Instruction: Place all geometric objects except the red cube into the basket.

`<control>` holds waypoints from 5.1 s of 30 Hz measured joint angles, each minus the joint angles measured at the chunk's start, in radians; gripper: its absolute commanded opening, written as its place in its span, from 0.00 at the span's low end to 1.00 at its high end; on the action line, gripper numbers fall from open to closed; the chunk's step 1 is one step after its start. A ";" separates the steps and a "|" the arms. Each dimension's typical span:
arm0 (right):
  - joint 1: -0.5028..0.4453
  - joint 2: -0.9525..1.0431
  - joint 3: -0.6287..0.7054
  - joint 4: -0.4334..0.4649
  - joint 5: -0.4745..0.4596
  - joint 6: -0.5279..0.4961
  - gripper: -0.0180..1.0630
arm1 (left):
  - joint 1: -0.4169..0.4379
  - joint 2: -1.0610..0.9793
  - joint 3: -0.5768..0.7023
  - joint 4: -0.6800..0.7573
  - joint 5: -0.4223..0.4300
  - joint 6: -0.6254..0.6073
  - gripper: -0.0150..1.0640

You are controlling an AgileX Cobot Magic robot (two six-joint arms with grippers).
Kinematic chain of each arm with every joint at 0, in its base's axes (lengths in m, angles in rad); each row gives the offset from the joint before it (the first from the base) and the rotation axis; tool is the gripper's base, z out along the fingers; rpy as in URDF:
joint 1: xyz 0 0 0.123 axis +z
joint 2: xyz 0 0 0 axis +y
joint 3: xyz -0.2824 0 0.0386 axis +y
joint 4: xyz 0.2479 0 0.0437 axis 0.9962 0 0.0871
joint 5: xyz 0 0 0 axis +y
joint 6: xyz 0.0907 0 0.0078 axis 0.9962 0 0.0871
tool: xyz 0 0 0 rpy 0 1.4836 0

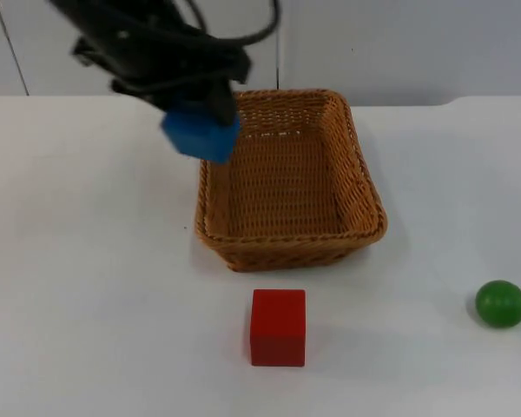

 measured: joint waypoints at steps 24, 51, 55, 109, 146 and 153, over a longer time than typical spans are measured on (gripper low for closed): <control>0.000 0.000 0.000 0.000 0.004 0.000 0.99 | -0.096 0.382 -0.330 0.085 0.128 0.006 0.75; 0.000 0.000 0.000 0.000 0.006 0.000 0.99 | 0.071 -0.164 -0.085 0.019 0.342 0.022 0.99; 0.000 0.000 0.000 0.000 0.006 0.000 0.99 | 0.171 -0.272 0.051 0.004 0.312 0.022 0.99; 0.162 0.474 -0.064 0.176 -0.018 -0.143 0.99 | 0.398 -0.996 0.700 -0.030 0.162 0.020 0.99; 0.260 0.971 -0.072 -0.084 -0.533 0.033 0.01 | 0.398 -0.996 0.700 -0.032 0.162 0.020 0.99; 0.260 0.786 -0.072 -0.084 -0.488 0.033 0.01 | 0.398 -0.996 0.700 -0.032 0.162 0.020 0.99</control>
